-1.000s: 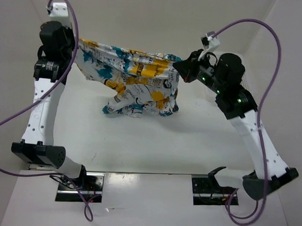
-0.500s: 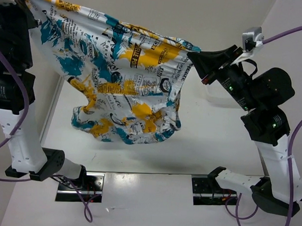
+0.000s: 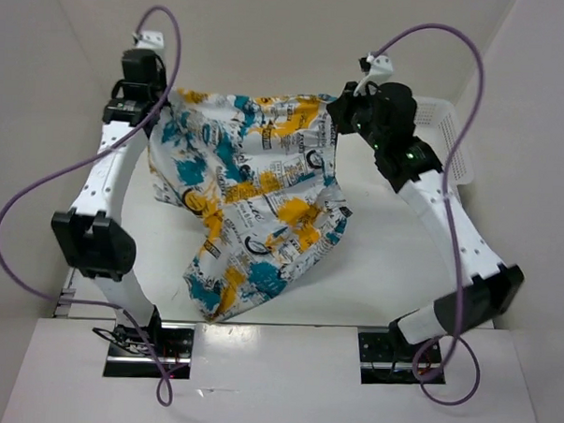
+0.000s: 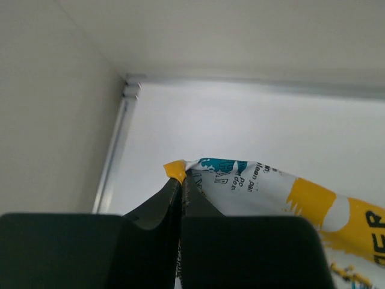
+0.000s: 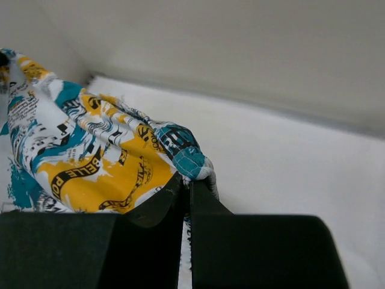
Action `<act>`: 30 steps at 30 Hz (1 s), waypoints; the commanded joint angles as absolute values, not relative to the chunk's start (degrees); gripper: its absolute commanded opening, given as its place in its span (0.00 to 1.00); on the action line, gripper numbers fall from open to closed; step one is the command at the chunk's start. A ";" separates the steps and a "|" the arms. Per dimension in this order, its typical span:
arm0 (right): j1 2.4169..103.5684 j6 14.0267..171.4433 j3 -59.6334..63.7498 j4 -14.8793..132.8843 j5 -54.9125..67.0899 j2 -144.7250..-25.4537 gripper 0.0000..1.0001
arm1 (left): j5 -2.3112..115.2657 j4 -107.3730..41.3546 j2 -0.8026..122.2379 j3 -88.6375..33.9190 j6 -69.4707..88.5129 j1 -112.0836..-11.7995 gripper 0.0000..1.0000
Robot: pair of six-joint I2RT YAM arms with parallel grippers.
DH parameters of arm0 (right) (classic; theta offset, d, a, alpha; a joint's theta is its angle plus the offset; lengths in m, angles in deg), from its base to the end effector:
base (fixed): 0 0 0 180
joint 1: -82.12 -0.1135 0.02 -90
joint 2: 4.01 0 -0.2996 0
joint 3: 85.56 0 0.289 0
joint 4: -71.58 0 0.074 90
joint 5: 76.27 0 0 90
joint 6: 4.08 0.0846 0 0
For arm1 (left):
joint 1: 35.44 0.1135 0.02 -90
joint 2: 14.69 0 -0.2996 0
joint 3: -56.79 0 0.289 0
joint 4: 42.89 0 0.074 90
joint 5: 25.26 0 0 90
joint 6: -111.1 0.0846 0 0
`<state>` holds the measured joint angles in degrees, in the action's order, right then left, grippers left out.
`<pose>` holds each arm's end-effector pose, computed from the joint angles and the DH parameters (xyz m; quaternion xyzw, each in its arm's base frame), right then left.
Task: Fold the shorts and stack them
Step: Fold the shorts
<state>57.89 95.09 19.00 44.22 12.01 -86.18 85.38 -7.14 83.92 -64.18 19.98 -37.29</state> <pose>0.3677 0.1683 0.5067 -0.1066 0.7293 0.2048 0.6440 0.4818 0.0143 0.4842 -0.1061 0.7727 0.1247 0.6133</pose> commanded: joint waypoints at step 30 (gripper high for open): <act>73.68 100.33 -6.07 49.85 2.49 -88.83 0.00 | 82.49 11.71 64.72 -36.54 21.10 -52.21 0.00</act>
